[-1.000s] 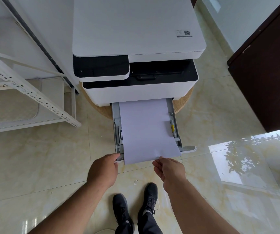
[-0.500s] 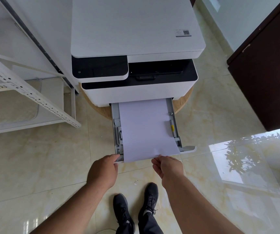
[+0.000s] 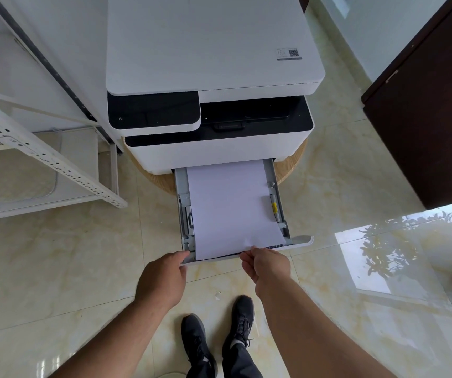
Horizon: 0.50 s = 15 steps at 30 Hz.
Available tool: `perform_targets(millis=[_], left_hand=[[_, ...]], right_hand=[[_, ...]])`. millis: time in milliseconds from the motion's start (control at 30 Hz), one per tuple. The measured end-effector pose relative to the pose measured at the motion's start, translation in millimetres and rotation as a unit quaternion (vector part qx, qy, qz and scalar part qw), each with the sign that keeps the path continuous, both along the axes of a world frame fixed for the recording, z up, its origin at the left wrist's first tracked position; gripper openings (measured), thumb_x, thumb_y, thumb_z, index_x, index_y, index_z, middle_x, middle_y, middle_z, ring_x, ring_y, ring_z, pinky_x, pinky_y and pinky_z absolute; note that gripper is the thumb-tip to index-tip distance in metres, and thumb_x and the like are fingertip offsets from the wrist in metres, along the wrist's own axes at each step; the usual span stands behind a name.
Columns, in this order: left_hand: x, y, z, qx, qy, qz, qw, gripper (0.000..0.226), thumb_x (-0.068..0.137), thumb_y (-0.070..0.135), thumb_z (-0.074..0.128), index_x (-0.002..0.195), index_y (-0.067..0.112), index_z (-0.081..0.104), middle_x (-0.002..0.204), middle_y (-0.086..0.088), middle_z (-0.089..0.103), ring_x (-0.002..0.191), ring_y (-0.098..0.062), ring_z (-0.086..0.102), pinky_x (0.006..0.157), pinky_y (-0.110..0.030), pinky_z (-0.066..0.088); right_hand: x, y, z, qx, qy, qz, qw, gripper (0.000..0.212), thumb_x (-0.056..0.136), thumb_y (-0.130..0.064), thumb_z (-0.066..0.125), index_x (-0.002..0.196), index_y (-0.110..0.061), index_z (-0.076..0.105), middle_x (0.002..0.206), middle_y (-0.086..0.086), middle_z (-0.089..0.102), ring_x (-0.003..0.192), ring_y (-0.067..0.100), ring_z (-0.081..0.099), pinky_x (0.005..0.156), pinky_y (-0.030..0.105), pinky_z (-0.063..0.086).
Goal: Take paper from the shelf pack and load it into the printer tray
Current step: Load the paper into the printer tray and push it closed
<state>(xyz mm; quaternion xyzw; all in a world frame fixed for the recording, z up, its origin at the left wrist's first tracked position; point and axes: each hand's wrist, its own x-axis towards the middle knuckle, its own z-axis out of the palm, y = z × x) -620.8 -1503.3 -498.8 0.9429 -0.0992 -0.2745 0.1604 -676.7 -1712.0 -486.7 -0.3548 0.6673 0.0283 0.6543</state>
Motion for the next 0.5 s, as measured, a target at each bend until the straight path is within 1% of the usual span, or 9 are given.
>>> perform_targets(millis=[100, 200, 400, 500], left_hand=[[-0.4, -0.5, 0.7, 0.000, -0.001, -0.001, 1.000, 0.042, 0.103, 0.025, 0.054, 0.144, 0.030, 0.058, 0.142, 0.004, 0.066, 0.124, -0.021, 0.065, 0.097, -0.031, 0.053], [-0.4, -1.1, 0.8, 0.001, 0.002, 0.004, 1.000, 0.042, 0.103, 0.025, 0.054, 0.144, 0.030, 0.058, 0.142, 0.004, 0.065, 0.123, -0.021, 0.065, 0.096, -0.031, 0.053], [-0.9, -1.5, 1.8, 0.001, -0.001, 0.006, 1.000, 0.042, 0.103, 0.023, 0.054, 0.144, 0.030, 0.058, 0.142, 0.004, 0.066, 0.123, -0.020, 0.065, 0.095, -0.029, 0.052], [-0.6, -1.6, 1.7, 0.001, -0.001, 0.009, 1.000, 0.042, 0.103, 0.024, 0.054, 0.144, 0.031, 0.058, 0.141, 0.005, 0.066, 0.123, -0.020, 0.066, 0.095, -0.029, 0.052]], right_hand=[[2.3, -1.3, 0.5, 0.003, 0.002, -0.002, 1.000, 0.006, 0.098, -0.002, 0.066, 0.103, -0.003, 0.067, 0.092, 0.017, 0.077, 0.079, 0.022, 0.075, 0.070, 0.033, 0.063], [4.8, -1.9, 0.0, 0.002, 0.008, -0.002, 1.000, 0.005, 0.098, -0.002, 0.066, 0.102, -0.003, 0.068, 0.086, 0.015, 0.077, 0.077, 0.021, 0.075, 0.069, 0.032, 0.063], [11.6, -2.6, 0.4, 0.001, 0.016, -0.008, 1.000, 0.006, 0.097, -0.001, 0.066, 0.092, -0.004, 0.068, 0.084, 0.015, 0.076, 0.084, 0.023, 0.076, 0.086, 0.038, 0.064], [15.3, -3.6, 0.7, 0.000, 0.021, -0.009, 1.000, 0.007, 0.098, -0.003, 0.067, 0.091, -0.004, 0.068, 0.083, 0.015, 0.076, 0.078, 0.022, 0.075, 0.088, 0.039, 0.064]])
